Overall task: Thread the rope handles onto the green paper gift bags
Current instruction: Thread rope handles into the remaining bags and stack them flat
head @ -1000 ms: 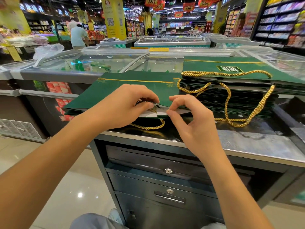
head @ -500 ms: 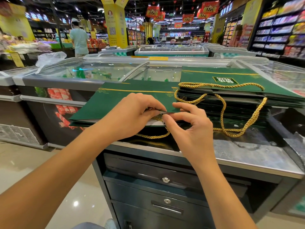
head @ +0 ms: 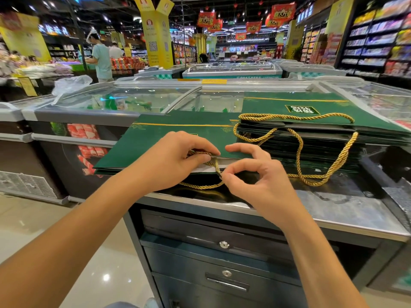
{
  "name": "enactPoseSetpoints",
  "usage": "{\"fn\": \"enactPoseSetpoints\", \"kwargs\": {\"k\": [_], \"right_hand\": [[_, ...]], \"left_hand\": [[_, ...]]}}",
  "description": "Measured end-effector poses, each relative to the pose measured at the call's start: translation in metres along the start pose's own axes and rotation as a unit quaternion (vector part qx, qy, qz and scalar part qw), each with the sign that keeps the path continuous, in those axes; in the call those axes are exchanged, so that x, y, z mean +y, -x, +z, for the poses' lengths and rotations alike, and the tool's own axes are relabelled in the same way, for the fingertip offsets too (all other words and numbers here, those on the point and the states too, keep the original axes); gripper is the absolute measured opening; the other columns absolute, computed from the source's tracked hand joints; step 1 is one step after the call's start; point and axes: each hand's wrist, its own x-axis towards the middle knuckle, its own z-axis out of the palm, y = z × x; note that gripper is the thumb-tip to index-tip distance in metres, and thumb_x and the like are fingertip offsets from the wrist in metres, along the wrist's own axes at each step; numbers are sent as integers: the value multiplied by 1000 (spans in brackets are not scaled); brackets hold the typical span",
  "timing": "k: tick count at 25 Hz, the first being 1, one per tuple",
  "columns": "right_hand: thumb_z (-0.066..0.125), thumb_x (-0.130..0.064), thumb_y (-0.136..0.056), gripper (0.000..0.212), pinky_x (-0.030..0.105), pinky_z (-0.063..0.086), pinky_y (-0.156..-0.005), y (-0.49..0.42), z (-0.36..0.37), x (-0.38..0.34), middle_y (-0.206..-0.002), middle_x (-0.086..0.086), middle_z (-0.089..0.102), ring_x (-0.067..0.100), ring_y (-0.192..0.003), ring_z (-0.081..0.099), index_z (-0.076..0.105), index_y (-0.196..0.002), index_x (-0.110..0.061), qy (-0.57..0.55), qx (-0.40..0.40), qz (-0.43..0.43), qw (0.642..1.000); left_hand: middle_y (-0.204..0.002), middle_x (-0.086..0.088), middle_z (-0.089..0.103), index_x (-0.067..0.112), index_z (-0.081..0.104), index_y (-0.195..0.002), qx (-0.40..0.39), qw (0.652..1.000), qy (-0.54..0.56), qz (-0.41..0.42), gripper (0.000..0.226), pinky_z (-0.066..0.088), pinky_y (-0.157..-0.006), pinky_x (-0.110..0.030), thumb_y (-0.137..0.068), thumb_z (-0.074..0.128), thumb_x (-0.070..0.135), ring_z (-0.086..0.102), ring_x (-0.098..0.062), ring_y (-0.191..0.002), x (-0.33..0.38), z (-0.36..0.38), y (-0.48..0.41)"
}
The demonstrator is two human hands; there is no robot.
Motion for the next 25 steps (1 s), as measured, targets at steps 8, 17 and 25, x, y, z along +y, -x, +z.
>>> {"fn": "enactPoseSetpoints", "kwargs": {"k": [8,17,25], "right_hand": [[63,-26,-99,15,13,48,-85,-2,3,0,-102,-11,72,4,-101,63,74,-91,-18,-100,116,17,988],[68,-34,-91,27,27,44,-106,-8,5,2,-125,-19,58,-7,-114,51,73,-118,-31,9,97,102,990],[64,-36,-94,18,39,42,-112,-11,12,0,-129,-14,63,4,-122,55,78,-105,-38,42,49,95,993]], "left_hand": [[-114,25,67,35,68,-124,-11,1000,-20,-11,34,46,-96,-11,-90,70,37,59,9,-109,-5,-18,10],[-95,21,72,39,74,-98,-55,993,-55,-86,13,51,-78,-15,-90,71,29,64,2,-93,-23,-59,33],[-80,-4,73,21,75,-90,19,997,29,-66,8,56,-76,-43,-92,70,26,67,-22,-73,-14,-79,16]]}}
